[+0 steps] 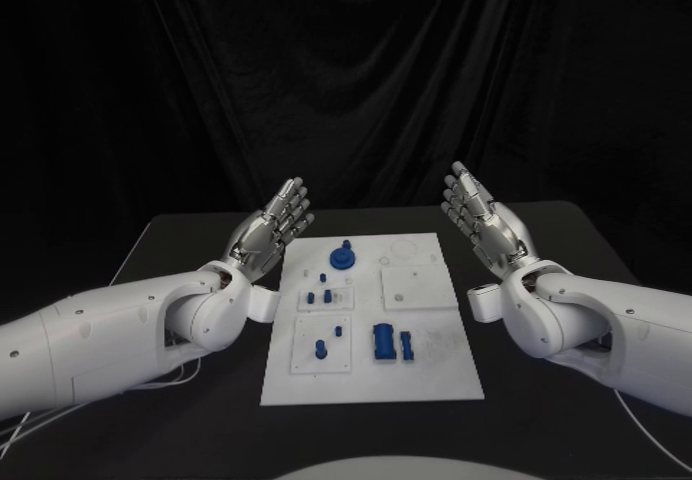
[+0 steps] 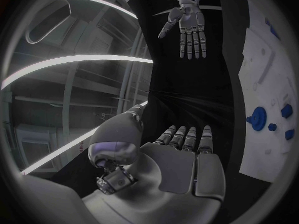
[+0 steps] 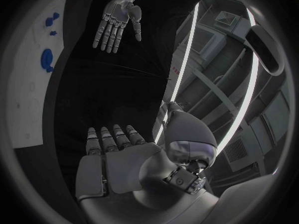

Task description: Assemble the parts on the task board

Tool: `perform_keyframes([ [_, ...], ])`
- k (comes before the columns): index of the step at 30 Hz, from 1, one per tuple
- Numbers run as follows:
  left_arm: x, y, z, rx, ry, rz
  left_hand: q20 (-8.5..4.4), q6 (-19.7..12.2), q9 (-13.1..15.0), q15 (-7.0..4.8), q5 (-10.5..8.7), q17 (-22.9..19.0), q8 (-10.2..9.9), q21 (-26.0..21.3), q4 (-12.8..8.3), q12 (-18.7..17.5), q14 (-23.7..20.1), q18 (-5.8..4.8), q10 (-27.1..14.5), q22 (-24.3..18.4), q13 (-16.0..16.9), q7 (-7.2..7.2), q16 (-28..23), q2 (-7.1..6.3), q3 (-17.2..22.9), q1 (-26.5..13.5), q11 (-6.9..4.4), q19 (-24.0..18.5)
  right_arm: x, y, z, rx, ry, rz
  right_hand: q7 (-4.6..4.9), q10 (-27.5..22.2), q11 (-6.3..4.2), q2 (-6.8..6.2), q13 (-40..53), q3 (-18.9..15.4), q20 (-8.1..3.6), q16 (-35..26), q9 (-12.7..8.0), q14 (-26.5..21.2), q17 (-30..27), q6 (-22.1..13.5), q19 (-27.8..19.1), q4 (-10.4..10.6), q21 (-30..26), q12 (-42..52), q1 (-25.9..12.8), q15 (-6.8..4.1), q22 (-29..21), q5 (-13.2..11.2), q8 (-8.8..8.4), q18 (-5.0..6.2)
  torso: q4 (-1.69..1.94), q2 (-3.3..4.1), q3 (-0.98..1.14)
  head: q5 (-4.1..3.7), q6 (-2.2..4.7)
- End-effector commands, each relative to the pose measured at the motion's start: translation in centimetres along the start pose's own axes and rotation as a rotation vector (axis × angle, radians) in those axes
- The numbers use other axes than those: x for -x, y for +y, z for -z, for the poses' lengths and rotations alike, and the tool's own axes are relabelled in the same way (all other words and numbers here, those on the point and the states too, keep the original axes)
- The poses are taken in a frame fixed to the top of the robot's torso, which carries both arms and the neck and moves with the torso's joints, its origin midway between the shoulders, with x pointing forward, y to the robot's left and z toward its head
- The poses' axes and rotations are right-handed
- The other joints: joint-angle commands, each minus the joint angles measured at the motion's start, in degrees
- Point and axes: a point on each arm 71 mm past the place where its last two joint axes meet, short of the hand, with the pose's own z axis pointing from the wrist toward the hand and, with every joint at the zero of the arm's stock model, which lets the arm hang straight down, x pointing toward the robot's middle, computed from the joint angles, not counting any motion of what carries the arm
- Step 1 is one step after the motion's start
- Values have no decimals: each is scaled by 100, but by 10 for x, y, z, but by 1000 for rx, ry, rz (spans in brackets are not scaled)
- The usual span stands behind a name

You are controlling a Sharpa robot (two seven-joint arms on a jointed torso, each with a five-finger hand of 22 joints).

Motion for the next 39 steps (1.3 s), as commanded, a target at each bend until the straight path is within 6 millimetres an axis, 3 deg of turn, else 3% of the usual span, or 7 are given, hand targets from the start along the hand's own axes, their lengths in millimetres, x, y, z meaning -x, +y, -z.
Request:
perform_keyframes([
  [1, -1, 3, -5, 31, -152, -91, -237, -27, -14, -131, -462, -5, -27, -39, -290, -55, 5, -190, -41, -26, -13, 208, -20, -555, 12, -1269, -2, -2, 4, -10, -5, -117, -201, 8, 495, -11, -69, -39, -23, 517, -289, -222, -16, -15, -16, -34, -24, -296, -33, -528, -1174, -187, -579, -306, -37, -131, 26, -114, -49, -84, 370],
  [3, -4, 2, -8, 36, -196, -108, -265, -27, -14, -131, -526, -5, -27, -39, -330, -55, 5, -190, -41, -26, -13, 208, -20, -555, 12, -1443, -2, -2, 0, -11, -10, -133, -238, -3, 495, -11, -69, -39, -23, 517, -323, -222, -16, -15, -16, -34, -24, -330, -33, -528, -1336, -619, -579, -351, -37, -131, 34, -148, -64, -117, 524],
  [5, -8, 2, -11, 42, -241, -124, -290, -27, -14, -131, -595, -5, -27, -39, -375, -55, 5, -190, -41, -26, -13, 208, -20, -555, 12, -1635, -2, -2, -3, -11, -13, -146, -266, -13, 495, -11, -69, -39, -23, 517, -370, -222, -16, -15, -16, -34, -24, -381, -33, -528, -1512, -619, -579, -397, -37, -131, 40, -178, -76, -146, 656],
  [6, -9, 2, -13, 45, -262, -132, -712, -27, -14, -131, -627, -5, -27, -39, -395, -55, 5, -618, -41, -26, -13, 208, -20, -555, 12, -1723, -2, -2, -4, -11, -14, -151, -278, -17, 495, -11, -69, -39, -23, 517, -382, -222, -16, -15, -16, -34, -24, -404, -33, -528, -1594, -619, -579, -419, -37, -131, 43, -191, -82, -159, 714],
  [11, -16, 0, -18, 59, -354, -158, -712, -27, -14, -131, -781, -5, -27, -39, -484, -55, 5, -618, -41, -26, -13, 208, -20, -555, 12, -2146, -2, -2, -6, -12, -17, -164, -303, -26, 495, -11, -69, -39, -23, 517, -477, -222, -16, -15, -16, -34, -24, -881, -33, -528, -1986, -619, -579, -523, -37, -131, 54, -237, -102, -204, 923],
  [12, -17, 0, -18, 61, -367, -161, -712, -27, -14, -131, -807, -5, -27, -39, -891, -55, 5, -618, -41, -26, -13, 208, -20, -555, 12, -2212, -2, -2, -6, -12, -17, -164, -303, -26, 495, -11, -69, -39, -23, 517, -890, -222, -16, -15, -16, -34, -24, -881, -33, -528, -2049, -619, -579, -538, -37, -131, 55, -242, -104, -209, 943],
  [39, -20, -1, -20, 68, -413, -172, -712, -27, -14, -131, -1412, -5, -27, -39, -891, -55, 5, -618, -41, -26, -13, 208, -20, -555, 12, -3876, -2, -2, -6, -12, -17, -164, -303, -26, 495, -11, -69, -39, -23, 517, -890, -222, -16, -15, -16, -34, -24, -881, -33, -528, -3590, -619, -579, -949, -37, -131, 56, -248, -106, -214, 968],
])
